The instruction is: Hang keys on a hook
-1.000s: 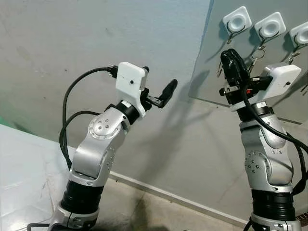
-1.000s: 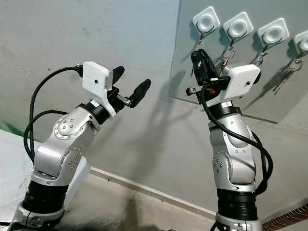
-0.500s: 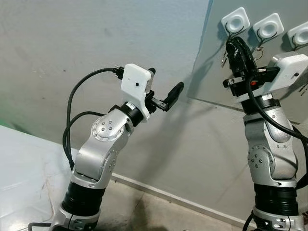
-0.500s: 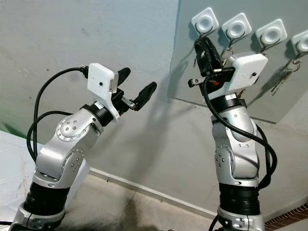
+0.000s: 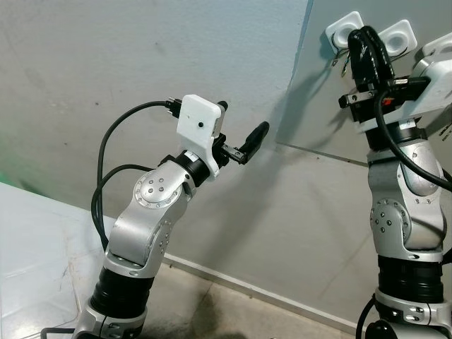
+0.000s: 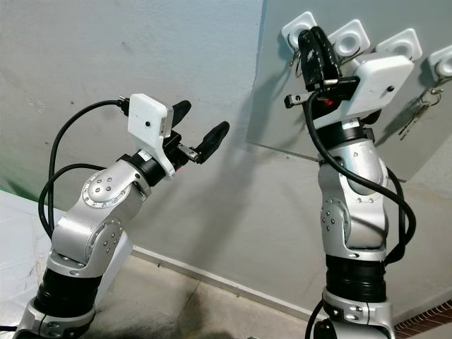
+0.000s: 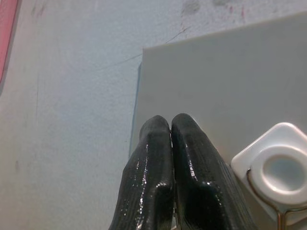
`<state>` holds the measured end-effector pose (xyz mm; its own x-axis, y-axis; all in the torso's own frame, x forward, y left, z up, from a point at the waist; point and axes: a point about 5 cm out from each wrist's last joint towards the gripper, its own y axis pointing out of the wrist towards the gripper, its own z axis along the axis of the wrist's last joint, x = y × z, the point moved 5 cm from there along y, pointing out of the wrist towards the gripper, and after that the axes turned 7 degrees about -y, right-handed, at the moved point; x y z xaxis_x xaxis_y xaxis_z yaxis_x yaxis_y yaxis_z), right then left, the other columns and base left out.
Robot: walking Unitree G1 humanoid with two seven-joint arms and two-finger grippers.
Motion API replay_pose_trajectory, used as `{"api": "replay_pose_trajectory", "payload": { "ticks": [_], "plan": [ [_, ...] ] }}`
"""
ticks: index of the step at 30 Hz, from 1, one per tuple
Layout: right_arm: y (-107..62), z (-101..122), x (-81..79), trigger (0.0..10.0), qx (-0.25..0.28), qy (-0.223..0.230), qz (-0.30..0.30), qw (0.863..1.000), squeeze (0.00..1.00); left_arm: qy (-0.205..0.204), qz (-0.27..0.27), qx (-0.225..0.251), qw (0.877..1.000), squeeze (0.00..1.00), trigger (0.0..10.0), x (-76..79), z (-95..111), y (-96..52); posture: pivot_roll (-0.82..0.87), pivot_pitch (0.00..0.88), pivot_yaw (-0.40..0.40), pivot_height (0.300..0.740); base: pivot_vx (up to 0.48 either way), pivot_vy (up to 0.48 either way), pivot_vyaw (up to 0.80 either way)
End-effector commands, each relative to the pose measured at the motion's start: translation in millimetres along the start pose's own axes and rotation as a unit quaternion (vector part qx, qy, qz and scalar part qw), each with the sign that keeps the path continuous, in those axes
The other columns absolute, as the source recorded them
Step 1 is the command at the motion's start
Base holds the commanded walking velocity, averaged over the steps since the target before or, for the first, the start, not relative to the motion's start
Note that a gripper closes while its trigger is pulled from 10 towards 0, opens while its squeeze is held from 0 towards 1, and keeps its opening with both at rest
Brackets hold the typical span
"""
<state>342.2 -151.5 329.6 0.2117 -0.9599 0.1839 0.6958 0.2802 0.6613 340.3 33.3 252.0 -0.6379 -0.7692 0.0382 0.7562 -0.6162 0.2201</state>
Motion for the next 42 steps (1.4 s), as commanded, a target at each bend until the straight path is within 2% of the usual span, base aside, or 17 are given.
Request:
{"api": "replay_pose_trajectory", "payload": {
  "ticks": [1, 18, 25, 27, 30, 36, 41, 42],
  "plan": [
    [5.5, 4, -2.3, 10.0, 0.008, -0.009, 0.013, 1.0, 0.0, 0.001, -0.002, 0.007, 1.0, 0.0, 10.0, 1.0, 5, -0.8, 0.03, 0.047, -0.02, 0.702, 0.0, 0.0, 0.0],
    [8.9, -11, -20.0, 10.0, -0.031, -0.035, 0.084, 0.995, 0.0, -0.007, 0.003, 0.01, 1.0, 0.0, 10.0, -1.0, 7, -1.7, 0.03, 0.057, -0.025, 0.702, 0.0, 0.0, 0.0],
    [3.5, -32, -19.2, 10.0, -0.091, -0.042, 0.09, 0.991, 0.0, -0.009, 0.005, 0.01, 1.0, 0.0, 10.0, -1.5, 8, -2.0, 0.03, 0.059, -0.025, 0.702, 0.0, 0.0, 0.0],
    [-2.2, -45, -19.7, 10.0, -0.12, -0.059, 0.096, 0.986, 0.0, -0.01, 0.006, 0.01, 1.0, 0.0, 10.0, -1.9, 7, -2.0, 0.03, 0.059, -0.025, 0.702, 0.0, 0.0, 0.0],
    [-9.5, -55, -23.1, 10.0, -0.147, -0.059, 0.106, 0.982, 0.0, -0.011, 0.007, 0.01, 1.0, 0.0, 10.0, -2.0, 7, -1.9, 0.03, 0.059, -0.025, 0.702, 0.0, 0.0, 0.0],
    [-13.5, -53, -26.1, 10.0, -0.14, -0.054, 0.106, 0.983, 0.0, -0.013, 0.007, 0.011, 1.0, 0.0, 10.0, -2.6, 8, -2.2, 0.03, 0.063, -0.024, 0.702, 0.0, 0.0, 0.0],
    [-10.5, -36, -23.3, 10.0, -0.098, -0.04, 0.098, 0.99, 0.0, -0.013, 0.007, 0.012, 1.0, 0.0, 10.0, -2.9, 9, -1.7, 0.03, 0.062, -0.02, 0.702, 0.0, 0.0, 0.0],
    [-5.3, -26, -20.8, 10.0, -0.075, -0.032, 0.096, 0.992, 0.0, -0.014, 0.006, 0.011, 1.0, 0.0, 10.0, -2.6, 9, -1.2, 0.03, 0.064, -0.02, 0.702, 0.0, 0.0, 0.0]
  ]
}}
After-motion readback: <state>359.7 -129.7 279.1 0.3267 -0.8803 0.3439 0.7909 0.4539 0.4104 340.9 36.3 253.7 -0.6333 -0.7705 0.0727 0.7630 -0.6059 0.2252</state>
